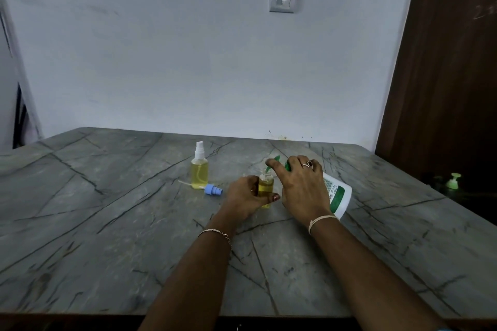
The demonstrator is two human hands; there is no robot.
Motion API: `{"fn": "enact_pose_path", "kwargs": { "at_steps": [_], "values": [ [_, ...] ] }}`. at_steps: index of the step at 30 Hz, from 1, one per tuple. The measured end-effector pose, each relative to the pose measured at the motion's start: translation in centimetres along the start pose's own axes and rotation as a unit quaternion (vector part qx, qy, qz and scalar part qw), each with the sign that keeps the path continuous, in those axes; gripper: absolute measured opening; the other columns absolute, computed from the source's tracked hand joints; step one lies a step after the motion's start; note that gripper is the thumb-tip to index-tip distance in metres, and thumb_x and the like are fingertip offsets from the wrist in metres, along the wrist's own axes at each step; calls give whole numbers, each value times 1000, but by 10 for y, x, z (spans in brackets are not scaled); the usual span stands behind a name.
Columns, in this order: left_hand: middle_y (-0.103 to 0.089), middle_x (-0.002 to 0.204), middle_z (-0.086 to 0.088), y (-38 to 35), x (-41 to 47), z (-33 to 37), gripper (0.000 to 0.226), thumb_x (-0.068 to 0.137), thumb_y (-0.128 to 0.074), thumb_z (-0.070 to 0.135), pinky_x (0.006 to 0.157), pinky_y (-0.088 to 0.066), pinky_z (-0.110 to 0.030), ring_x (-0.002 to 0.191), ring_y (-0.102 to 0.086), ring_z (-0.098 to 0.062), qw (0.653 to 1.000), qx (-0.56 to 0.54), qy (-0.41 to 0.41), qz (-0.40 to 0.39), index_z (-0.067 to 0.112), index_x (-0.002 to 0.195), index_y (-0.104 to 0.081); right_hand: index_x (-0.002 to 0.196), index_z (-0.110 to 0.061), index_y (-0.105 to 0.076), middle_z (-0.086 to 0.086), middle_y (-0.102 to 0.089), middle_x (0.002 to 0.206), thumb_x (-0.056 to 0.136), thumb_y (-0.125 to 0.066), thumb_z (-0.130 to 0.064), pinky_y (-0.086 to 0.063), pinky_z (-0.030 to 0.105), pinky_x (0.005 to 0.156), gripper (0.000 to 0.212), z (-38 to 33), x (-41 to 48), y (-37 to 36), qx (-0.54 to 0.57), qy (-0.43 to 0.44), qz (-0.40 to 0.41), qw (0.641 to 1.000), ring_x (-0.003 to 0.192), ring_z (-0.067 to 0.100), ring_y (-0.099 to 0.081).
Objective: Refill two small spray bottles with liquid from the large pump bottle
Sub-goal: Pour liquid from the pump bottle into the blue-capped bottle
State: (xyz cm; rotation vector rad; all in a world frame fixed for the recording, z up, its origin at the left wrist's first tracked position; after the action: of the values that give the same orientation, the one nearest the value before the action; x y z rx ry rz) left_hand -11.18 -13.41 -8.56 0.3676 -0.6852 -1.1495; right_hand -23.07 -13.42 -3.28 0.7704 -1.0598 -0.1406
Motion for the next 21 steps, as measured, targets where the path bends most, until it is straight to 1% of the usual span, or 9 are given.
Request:
{"fn": "enact_pose_path", "kwargs": {
  "at_steps": [4, 7, 9, 11, 13, 17, 21],
  "values": [
    [-70, 105, -3, -1, 0, 0, 50, 71, -78, 41, 84, -49, -25, 93, -65, -14, 1000, -6, 2, -3, 15, 111, -64, 129, -29, -46, 10, -59, 96, 60, -79, -16, -45, 46, 82, 78, -1, 1, 0, 6, 0, -1, 1000, 93, 30, -56],
    [-71, 103, -2, -2, 1, -3, 49, 69, -80, 41, 90, -52, -33, 93, -66, -14, 999, -31, 9, -3, 16, 108, -64, 133, -30, -42, 10, -59, 96, 63, -77, -16, -45, 46, 83, 79, -1, 0, 0, 2, 6, -3, 1000, 92, 31, -56],
    [-72, 101, -3, -2, 1, -5, 49, 67, -81, 43, 91, -53, -38, 92, -67, -15, 999, -32, 9, -2, 17, 105, -65, 135, -31, -40, 11, -58, 95, 65, -75, -14, -45, 47, 83, 80, 0, -2, 0, 0, 9, -3, 1000, 92, 31, -55],
    [-72, 98, -4, -2, 0, -4, 47, 67, -81, 42, 90, -53, -39, 91, -67, -16, 999, -34, 5, -1, 17, 103, -65, 136, -31, -39, 11, -58, 95, 65, -74, -12, -45, 48, 84, 81, 2, -3, 0, 1, 10, 1, 1000, 92, 31, -56],
    [-72, 98, -4, -2, 0, -2, 45, 68, -80, 42, 89, -53, -37, 91, -67, -17, 1000, -31, 3, -1, 16, 102, -66, 136, -32, -38, 11, -58, 96, 64, -75, -11, -46, 48, 84, 83, 2, -4, 1, -1, 10, 2, 1000, 92, 31, -56],
    [-71, 89, -2, 1, -1, 2, 32, 69, -79, 43, 77, -50, -27, 83, -65, -14, 1000, -6, -6, 5, 22, 86, -62, 134, -32, -41, 11, -59, 96, 62, -76, -12, -46, 48, 83, 83, 2, -4, 2, 0, 8, -1, 1000, 92, 32, -57],
    [-71, 91, -1, 1, -3, 2, 32, 70, -79, 40, 80, -52, -27, 84, -65, -13, 1000, -24, -9, -1, 22, 91, -62, 132, -30, -45, 11, -59, 97, 64, -75, -14, -45, 49, 84, 76, 0, -1, 1, 7, 3, -5, 1000, 94, 32, -56]
  ]
}}
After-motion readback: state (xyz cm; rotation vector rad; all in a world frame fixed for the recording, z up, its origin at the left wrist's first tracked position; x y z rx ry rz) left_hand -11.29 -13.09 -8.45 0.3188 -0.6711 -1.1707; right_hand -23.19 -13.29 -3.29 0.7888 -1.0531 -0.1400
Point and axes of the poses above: each hand's wrist, its own x-axis towards the middle knuckle, its own y-axis out of the back of the hand, z = x × y, the point moved 9 cm from there along x, towards the middle knuckle
